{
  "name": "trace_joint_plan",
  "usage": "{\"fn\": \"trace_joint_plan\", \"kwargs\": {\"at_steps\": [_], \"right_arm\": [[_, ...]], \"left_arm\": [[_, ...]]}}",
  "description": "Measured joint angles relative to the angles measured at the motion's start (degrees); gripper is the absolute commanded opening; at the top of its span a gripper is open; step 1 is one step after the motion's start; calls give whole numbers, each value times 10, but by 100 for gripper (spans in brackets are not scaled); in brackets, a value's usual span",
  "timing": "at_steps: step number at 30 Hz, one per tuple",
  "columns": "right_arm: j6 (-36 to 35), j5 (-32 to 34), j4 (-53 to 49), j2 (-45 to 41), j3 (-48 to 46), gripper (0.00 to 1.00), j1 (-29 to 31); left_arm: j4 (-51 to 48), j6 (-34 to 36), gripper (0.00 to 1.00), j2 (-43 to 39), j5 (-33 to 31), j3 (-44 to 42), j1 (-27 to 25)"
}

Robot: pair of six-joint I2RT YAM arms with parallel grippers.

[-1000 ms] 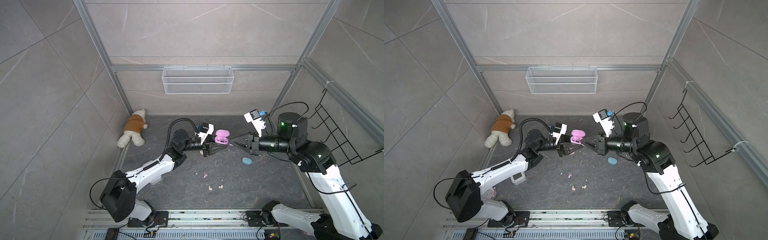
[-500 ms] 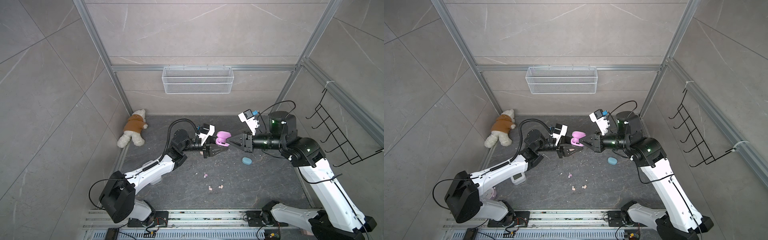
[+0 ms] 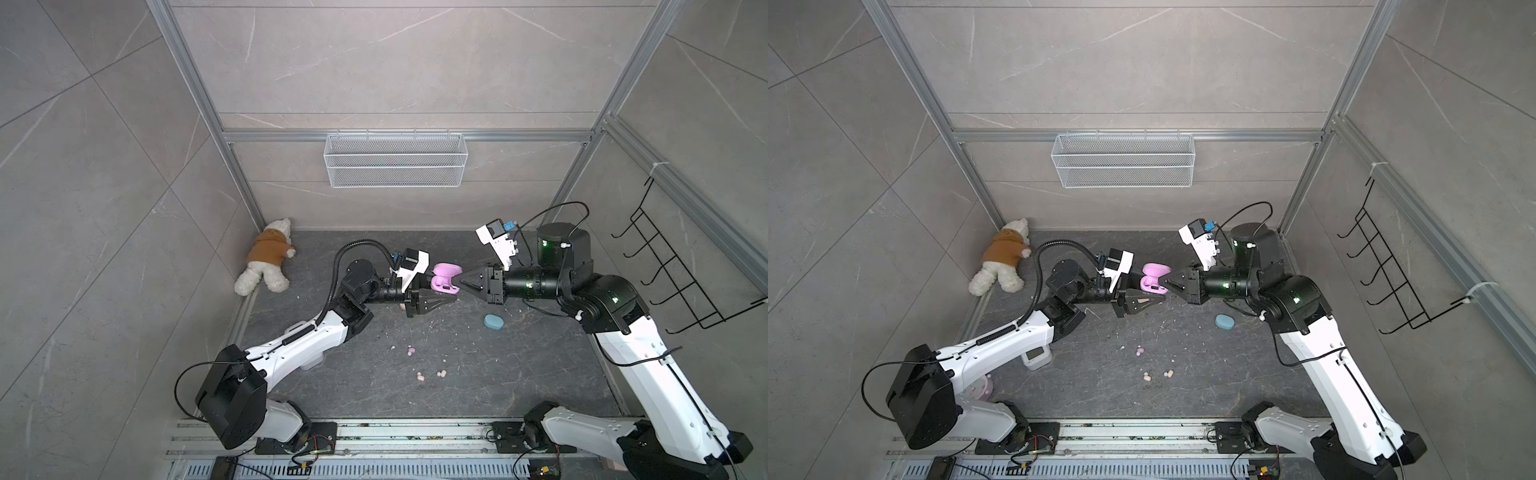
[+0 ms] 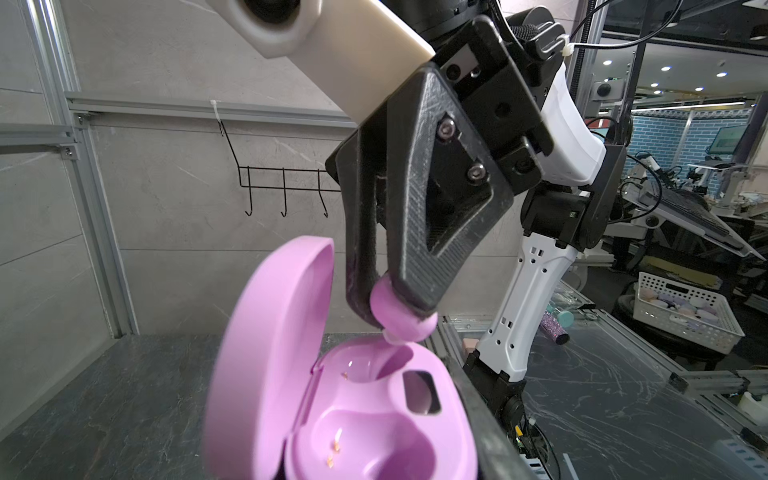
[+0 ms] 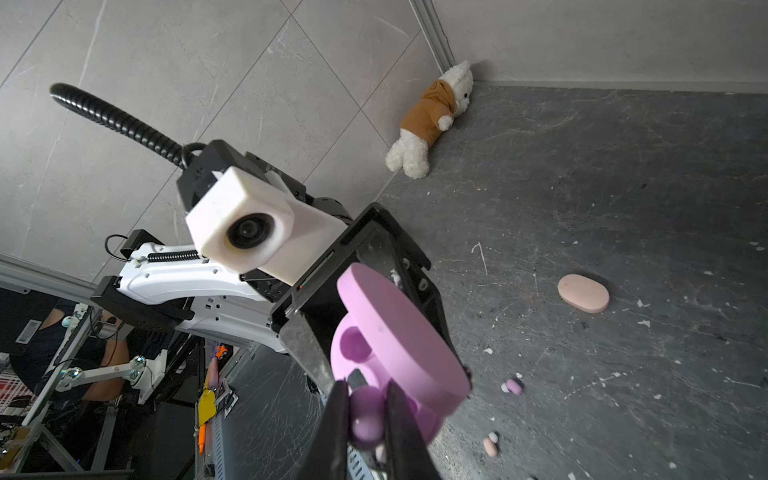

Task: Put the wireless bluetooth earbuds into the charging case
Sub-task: 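Lower the pink earbud into the case slot with the right gripper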

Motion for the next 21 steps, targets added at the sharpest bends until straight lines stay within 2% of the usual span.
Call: {"fn": "trace_joint_plan", "kwargs": {"at_steps": [21], "right_arm": [[2,-4,4,5,-8,12,0]], "left_arm": [[-23,12,5,-2,0,0,-2]]}}
